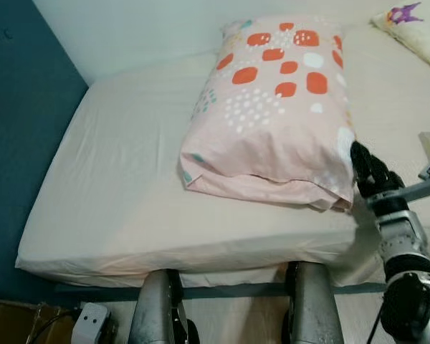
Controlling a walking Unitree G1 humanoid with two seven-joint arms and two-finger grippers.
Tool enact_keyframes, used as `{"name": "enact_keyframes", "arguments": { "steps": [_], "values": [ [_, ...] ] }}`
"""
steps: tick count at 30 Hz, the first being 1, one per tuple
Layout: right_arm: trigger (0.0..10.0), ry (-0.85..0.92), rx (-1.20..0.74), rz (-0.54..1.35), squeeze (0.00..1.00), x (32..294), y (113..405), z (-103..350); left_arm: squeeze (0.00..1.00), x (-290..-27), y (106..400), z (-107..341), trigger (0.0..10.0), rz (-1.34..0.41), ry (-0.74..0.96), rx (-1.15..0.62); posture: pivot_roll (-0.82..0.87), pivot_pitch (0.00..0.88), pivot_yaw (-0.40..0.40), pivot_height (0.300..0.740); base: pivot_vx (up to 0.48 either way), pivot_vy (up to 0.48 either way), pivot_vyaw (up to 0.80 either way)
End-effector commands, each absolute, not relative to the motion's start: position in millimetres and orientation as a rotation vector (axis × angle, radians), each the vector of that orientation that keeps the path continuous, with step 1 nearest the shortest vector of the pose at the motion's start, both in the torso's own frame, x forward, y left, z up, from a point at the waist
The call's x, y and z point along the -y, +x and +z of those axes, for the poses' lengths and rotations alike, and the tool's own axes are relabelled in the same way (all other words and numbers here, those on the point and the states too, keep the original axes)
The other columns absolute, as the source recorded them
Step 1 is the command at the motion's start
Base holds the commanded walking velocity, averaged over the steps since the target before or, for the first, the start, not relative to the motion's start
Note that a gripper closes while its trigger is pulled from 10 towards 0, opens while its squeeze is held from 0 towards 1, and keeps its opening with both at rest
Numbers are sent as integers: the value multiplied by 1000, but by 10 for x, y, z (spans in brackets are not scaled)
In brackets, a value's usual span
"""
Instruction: Clean up the room
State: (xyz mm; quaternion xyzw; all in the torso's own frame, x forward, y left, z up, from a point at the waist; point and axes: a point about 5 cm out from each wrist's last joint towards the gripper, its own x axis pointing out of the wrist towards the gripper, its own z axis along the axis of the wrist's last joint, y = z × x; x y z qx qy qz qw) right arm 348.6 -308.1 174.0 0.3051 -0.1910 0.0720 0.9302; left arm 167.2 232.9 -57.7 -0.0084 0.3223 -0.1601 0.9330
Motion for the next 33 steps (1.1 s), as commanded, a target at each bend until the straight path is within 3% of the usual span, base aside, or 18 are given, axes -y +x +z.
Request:
{"name": "enact_keyframes", "arguments": {
  "steps": [1,12,17,18,20,21,22,23,30,33],
  "values": [
    [10000,658,383,169,0,2989,3527,1717,0,-2246,1591,-623,10000,-363,-41,-679,99,394,167,528,0,0,0],
    [10000,685,358,240,0,2726,3707,1845,0,-2168,1563,-614,10000,-385,-58,-655,104,404,153,528,0,0,0],
    [10000,689,257,197,0,2575,3806,1820,0,-2156,1553,-614,10000,-390,-59,-652,96,402,147,528,0,0,0],
    [4235,688,213,172,0,2501,3841,1788,0,-2151,1554,-612,10000,-392,-60,-651,89,396,143,528,0,0,0],
    [4235,688,213,172,0,2501,3841,1788,0,-2151,1554,-612,10000,-392,-60,-651,89,396,143,528,0,0,0],
    [1373,702,187,160,0,2444,3862,1763,0,-2142,1560,-611,10000,-392,-61,-650,85,389,137,528,0,0,0],
    [1373,702,187,160,0,2444,3862,1763,0,-2142,1560,-611,10000,-392,-61,-650,85,389,137,528,0,0,0],
    [0,723,177,162,0,2368,3881,1743,0,-2132,1573,-610,10000,-389,-63,-648,79,379,131,528,0,0,0],
    [0,698,138,150,0,2259,3897,1683,0,-2059,1668,-608,10000,-377,-75,-639,58,344,117,528,0,0,0],
    [0,649,137,104,0,2336,3883,1686,0,-1954,1811,-594,10000,-366,-89,-626,25,283,93,528,0,0,0]
  ]
}}
